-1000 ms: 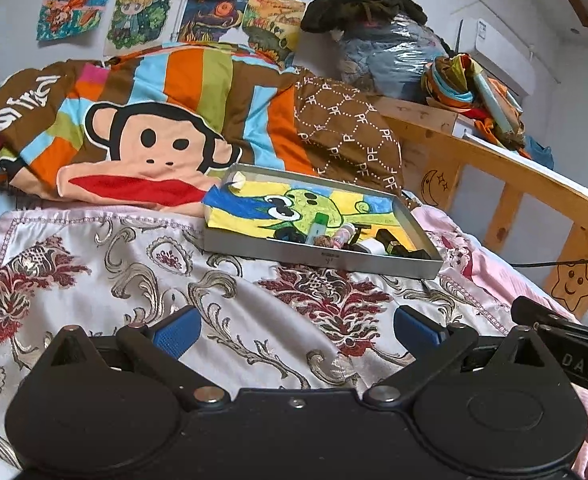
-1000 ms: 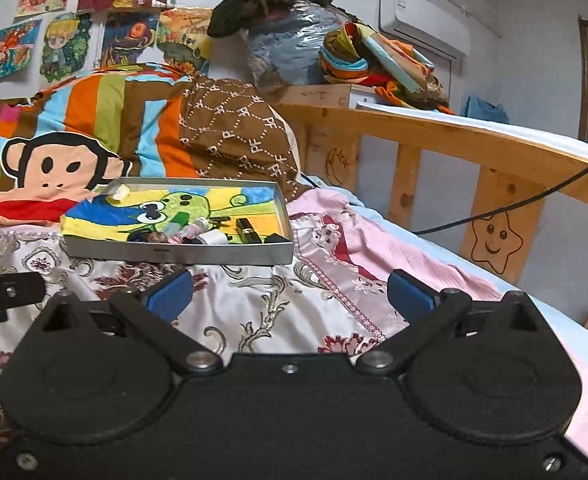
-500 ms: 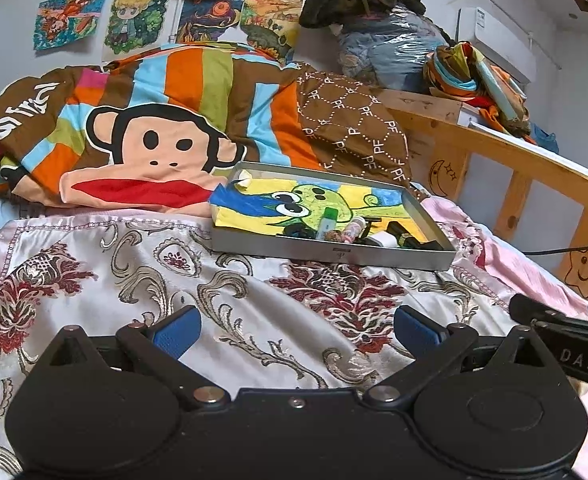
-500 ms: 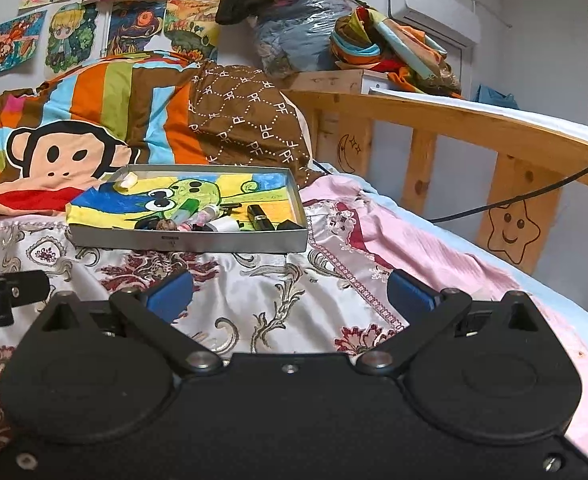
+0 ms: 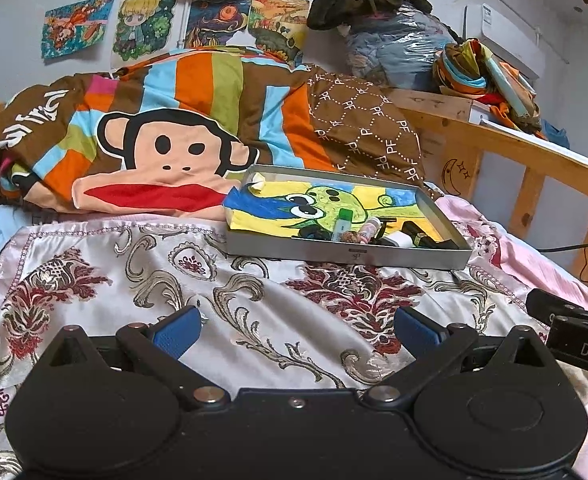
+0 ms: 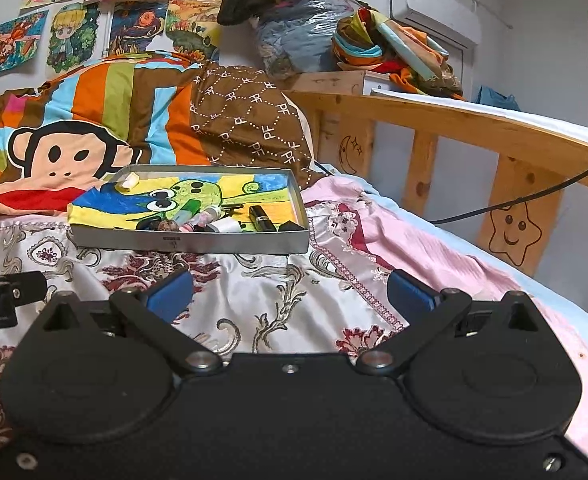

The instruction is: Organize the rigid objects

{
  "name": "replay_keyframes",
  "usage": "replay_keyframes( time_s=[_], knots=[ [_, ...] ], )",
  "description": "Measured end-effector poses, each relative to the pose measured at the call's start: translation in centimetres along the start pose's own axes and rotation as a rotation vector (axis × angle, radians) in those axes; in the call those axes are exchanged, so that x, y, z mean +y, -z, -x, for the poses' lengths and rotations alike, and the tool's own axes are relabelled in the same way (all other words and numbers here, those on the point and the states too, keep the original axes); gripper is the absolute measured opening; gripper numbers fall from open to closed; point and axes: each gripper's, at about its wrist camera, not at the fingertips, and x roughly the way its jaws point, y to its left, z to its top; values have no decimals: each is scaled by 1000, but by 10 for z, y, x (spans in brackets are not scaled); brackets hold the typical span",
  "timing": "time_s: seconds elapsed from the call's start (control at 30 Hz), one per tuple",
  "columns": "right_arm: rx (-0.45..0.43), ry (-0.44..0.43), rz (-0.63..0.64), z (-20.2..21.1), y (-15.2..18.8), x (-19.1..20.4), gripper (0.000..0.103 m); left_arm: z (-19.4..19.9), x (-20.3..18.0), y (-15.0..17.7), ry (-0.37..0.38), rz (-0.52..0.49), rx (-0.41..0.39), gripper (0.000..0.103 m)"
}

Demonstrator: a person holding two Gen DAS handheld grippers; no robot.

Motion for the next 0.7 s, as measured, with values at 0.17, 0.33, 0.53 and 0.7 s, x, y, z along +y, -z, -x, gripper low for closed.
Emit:
replay_keyframes(
  time_s=[0.17,0.33,0.53,0.7],
  knots=[
    [4,-1,1,-3,0,1,103,1,-1,-1,-1,-3,-2,102],
    [5,-1,3,-4,1,2,103,1,-1,-1,-5,-4,-2,102],
    [6,-3,7,-5,1,3,103,1,0,-1,-10,-7,-3,102],
    [3,-4,8,-6,1,3,102,0,0,-1,-10,-7,-1,102]
  ],
)
